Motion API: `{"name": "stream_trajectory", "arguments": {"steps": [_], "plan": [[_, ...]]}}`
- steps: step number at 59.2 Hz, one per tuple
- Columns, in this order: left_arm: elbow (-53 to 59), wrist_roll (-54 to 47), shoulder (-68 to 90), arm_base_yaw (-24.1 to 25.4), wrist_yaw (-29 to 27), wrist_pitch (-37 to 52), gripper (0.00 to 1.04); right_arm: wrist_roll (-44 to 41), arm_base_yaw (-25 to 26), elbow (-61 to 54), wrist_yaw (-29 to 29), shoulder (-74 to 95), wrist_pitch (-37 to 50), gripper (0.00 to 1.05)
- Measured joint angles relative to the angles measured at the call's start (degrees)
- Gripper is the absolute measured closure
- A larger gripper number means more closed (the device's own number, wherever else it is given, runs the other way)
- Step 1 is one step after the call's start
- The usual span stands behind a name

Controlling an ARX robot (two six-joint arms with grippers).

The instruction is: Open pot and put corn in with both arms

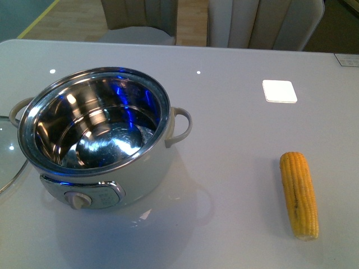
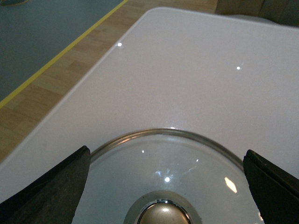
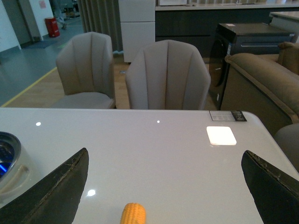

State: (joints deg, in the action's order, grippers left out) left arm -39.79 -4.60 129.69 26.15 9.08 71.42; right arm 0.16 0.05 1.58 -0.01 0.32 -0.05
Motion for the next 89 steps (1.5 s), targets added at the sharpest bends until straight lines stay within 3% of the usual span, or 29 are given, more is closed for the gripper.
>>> {"name": "stream_trajectory", "arguments": {"steps": [17,29,37,46,63,73,79,89], "plan": [[11.82,5.66,-27.63,-0.57,1.42,-7.63,0.07,0.00,0.00,0.00,0.00,0.00,0.00,0.09],[17.25,9.92,-47.15,-3.21,-3.15,-16.37,0.07,0.00,0.00,0.00,0.00,-0.02,0.00,0.09],[20.41,10.51,-58.75,-7.54,-5.14,-23.65,0.07,0.00,0.00,0.00,0.00,0.00,0.00,0.09],[23.98,11.17,-70.10,-8.94,-6.12,-31.71,0.07,0.00,0.00,0.00,0.00,0.00,0.00,0.09],[29.64,11.91,-98.75,-13.07,-7.91,-57.02,0.07,0.00,0.00,0.00,0.00,0.00,0.00,0.09],[30.47,11.82,-102.75,-14.51,-8.33,-60.89,0.07,0.00,0.00,0.00,0.00,0.00,0.00,0.09],[33.62,7.85,-104.13,-13.88,1.75,-53.18,0.25,0.00,0.00,0.00,0.00,0.00,0.00,0.09],[35.58,5.70,-108.30,-17.00,-0.46,-54.38,0.56,0.02,0.00,0.00,-0.02,0.00,0.00,0.09]]}}
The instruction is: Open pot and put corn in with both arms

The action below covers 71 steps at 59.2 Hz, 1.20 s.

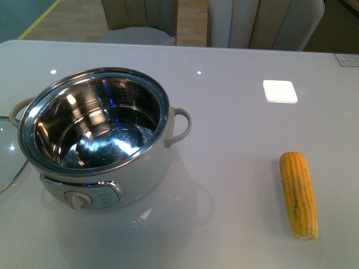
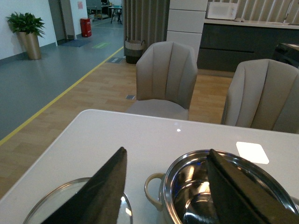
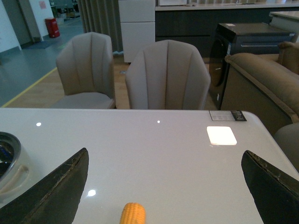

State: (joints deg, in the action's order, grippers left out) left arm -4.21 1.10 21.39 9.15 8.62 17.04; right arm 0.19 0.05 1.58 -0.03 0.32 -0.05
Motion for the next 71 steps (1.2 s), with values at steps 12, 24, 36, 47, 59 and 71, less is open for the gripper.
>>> {"name": "stream_trajectory", "arguments": {"steps": [12,24,36,47,59,71], "plan": [[1.49,-0.35,-4.59,-7.67,-8.13,-3.08,0.93,-0.02,0.00,0.00,0.00,0.00,0.00,0.09],[3.52,-0.63,-8.07,-8.96,-8.68,-4.02,1.01,-0.02,0.00,0.00,0.00,-0.02,0.00,0.09],[3.50,-0.63,-10.99,-9.01,-8.63,-6.58,1.01,-0.02,0.00,0.00,0.02,0.00,0.00,0.09],[3.50,-0.63,-20.65,-9.01,-8.63,-16.70,1.01,-0.02,0.00,0.00,0.02,0.00,0.00,0.09],[3.50,-0.63,-21.03,-9.01,-8.63,-16.96,1.01,-0.02,0.00,0.00,0.02,-0.02,0.00,0.09],[3.50,-0.63,-21.03,-9.01,-8.63,-16.96,0.80,-0.02,0.00,0.00,0.02,-0.02,0.00,0.09]]}}
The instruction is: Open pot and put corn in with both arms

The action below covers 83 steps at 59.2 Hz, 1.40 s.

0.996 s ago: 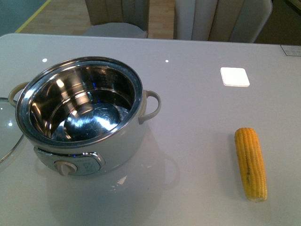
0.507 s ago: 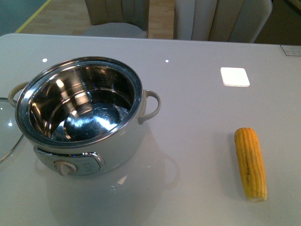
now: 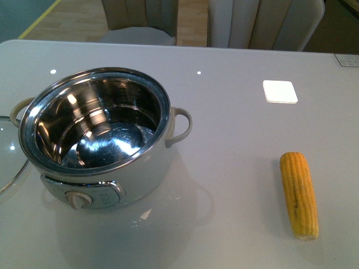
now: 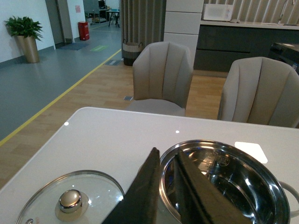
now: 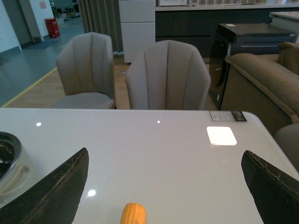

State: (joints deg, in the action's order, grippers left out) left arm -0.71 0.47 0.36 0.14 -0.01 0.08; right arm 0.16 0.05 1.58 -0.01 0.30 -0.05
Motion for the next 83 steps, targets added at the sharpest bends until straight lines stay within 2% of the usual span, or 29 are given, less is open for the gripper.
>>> {"name": "stream_trajectory", "arguments": {"steps": [8,11,23,45,48,50,52,55,63,74,83], "plan": [[0.00,0.00,0.00,0.00,0.00,0.00,0.55,0.00,0.00,0.00,0.00,0.00,0.00,0.09],[0.00,0.00,0.00,0.00,0.00,0.00,0.41,0.00,0.00,-0.02,0.00,0.00,0.00,0.09],[0.00,-0.04,0.00,0.00,0.00,0.00,0.05,0.00,0.00,-0.02,0.00,0.00,0.00,0.09],[0.00,-0.11,0.00,0.00,0.00,0.00,0.07,0.00,0.00,0.00,0.00,0.00,0.00,0.09],[0.00,-0.11,0.00,0.00,0.00,0.00,0.07,0.68,0.42,2.38,2.97,3.19,-6.60,0.09],[0.00,-0.11,0.00,0.00,-0.02,-0.02,0.07,1.44,0.46,6.08,4.02,9.75,-15.26,0.09],[0.00,-0.11,0.00,0.00,0.09,-0.02,0.07,2.01,0.37,8.39,4.35,15.61,-19.98,0.09],[0.00,-0.11,-0.02,0.00,0.02,-0.02,0.07,3.23,-0.24,10.05,4.13,24.20,-21.55,0.09],[0.00,-0.11,-0.02,0.00,-0.02,-0.04,0.07,4.94,-2.34,11.69,3.30,41.29,-11.91,0.09],[0.00,-0.11,-0.02,0.00,0.00,-0.04,0.07,5.07,-4.24,15.82,0.83,68.50,9.01,0.09],[0.00,-0.11,-0.02,0.00,0.00,-0.04,0.07,5.55,-7.32,22.23,-0.59,87.17,16.98,0.09]]}}
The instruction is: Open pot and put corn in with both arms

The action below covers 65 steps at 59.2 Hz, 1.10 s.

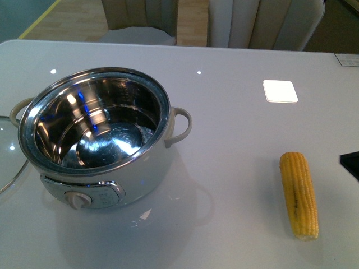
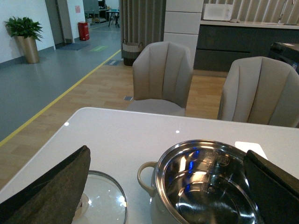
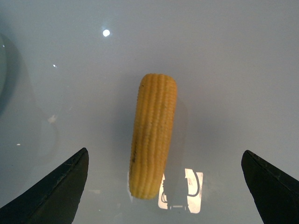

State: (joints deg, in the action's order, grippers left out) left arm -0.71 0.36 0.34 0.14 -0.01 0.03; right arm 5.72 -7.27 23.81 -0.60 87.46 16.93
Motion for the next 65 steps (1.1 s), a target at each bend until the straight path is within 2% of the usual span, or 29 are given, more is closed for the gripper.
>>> {"name": "stream_trajectory", "arguments": {"steps": [21,50,55,65], "plan": [[0.00,0.00,0.00,0.00,0.00,0.00,0.07,2.19,-3.06,15.67,-3.23,28.79,4.55,0.09],[0.00,0.00,0.00,0.00,0.00,0.00,0.07,3.91,-4.04,19.87,-4.44,37.22,2.40,0.09],[0.00,0.00,0.00,0.00,0.00,0.00,0.07,4.17,-4.31,19.87,-4.42,37.77,0.72,0.14],[0.00,0.00,0.00,0.00,0.00,0.00,0.07,4.85,-4.46,19.80,-4.46,37.86,-1.95,0.41]]}}
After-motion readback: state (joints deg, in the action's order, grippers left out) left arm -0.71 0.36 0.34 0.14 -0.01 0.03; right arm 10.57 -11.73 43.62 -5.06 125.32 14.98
